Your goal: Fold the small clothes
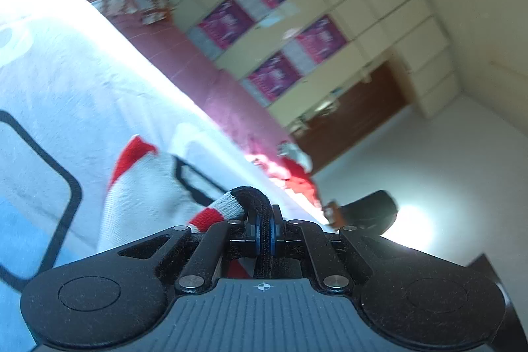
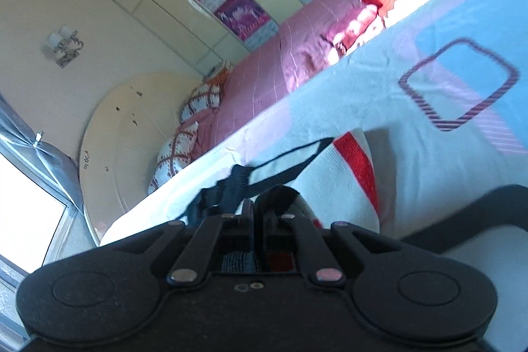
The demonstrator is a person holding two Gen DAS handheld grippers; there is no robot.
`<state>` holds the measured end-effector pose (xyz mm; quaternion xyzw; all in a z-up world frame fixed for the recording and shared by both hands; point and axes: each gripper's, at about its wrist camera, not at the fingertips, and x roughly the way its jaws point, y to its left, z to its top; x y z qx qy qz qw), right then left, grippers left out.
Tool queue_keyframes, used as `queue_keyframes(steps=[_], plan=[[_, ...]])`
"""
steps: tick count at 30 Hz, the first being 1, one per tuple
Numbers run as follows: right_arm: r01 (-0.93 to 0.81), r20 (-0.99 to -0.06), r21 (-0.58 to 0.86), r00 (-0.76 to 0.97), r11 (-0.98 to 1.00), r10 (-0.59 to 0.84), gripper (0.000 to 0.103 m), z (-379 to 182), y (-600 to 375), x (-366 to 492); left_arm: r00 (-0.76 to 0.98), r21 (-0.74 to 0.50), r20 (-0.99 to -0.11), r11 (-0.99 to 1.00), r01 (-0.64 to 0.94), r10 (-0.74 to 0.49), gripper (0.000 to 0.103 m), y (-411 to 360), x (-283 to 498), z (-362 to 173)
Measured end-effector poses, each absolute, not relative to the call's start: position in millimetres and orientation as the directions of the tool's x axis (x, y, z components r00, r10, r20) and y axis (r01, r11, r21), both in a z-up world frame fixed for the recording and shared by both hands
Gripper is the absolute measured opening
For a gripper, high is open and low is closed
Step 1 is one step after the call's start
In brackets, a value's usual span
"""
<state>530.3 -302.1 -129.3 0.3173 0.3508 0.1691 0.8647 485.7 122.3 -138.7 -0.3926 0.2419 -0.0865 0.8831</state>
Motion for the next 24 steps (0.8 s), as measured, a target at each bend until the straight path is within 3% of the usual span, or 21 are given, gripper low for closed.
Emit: queue_keyframes(steps=[5, 8, 9, 10, 11, 13, 15, 18, 23, 24], plan=[[-0.055, -0.523, 0.685, 0.657, 0.727, 0.543, 0.007, -159.6, -298.9, 565.7, 0.831, -0.723, -0.457, 0.677, -0.139, -0.317, 0.005, 125.6, 523.0, -161.9], [-0.067, -0.492, 0.704, 0.673, 0.707, 0.553, 0.022, -166.8, -297.9, 573.5, 0.826, -0.743, -0.464, 0.649, -0.166, -0.321, 0.005, 127.5, 536.7, -171.9], [-0.069, -0.470, 0.713, 0.691, 0.697, 0.550, 0.034, -167.7, -299.7, 574.0, 0.826, -0.749, -0.461, 0.642, -0.165, -0.325, 0.006, 127.3, 540.3, -175.9], [-0.077, -0.444, 0.722, 0.710, 0.687, 0.546, 0.048, -167.5, -301.8, 573.7, 0.825, -0.749, -0.461, 0.642, -0.163, -0.328, 0.010, 126.3, 542.4, -177.5], [-0.081, -0.424, 0.730, 0.726, 0.679, 0.542, 0.054, -167.0, -304.8, 574.6, 0.824, -0.746, -0.461, 0.646, -0.160, -0.328, 0.017, 125.0, 544.0, -179.4], [-0.093, -0.398, 0.737, 0.741, 0.670, 0.541, 0.056, -164.9, -307.7, 574.9, 0.844, -0.751, -0.425, 0.648, -0.128, -0.326, 0.061, 121.7, 541.0, -177.9], [-0.103, -0.392, 0.728, 0.748, 0.677, 0.536, 0.056, -161.2, -310.4, 573.7, 0.870, -0.737, -0.391, 0.668, -0.100, -0.301, 0.071, 118.8, 534.3, -170.2], [-0.137, -0.396, 0.684, 0.755, 0.717, 0.522, 0.054, -149.8, -310.3, 568.5, 0.873, -0.682, -0.399, 0.727, -0.077, -0.282, 0.071, 118.0, 530.8, -160.0], [-0.180, -0.419, 0.594, 0.763, 0.784, 0.493, 0.054, -135.8, -304.9, 572.5, 0.831, -0.543, -0.493, 0.837, -0.063, -0.257, 0.071, 123.0, 537.8, -149.2], [-0.190, -0.435, 0.571, 0.755, 0.799, 0.490, 0.053, -135.0, -301.1, 574.7, 0.819, -0.515, -0.515, 0.855, -0.059, -0.253, 0.065, 121.5, 540.9, -147.8]])
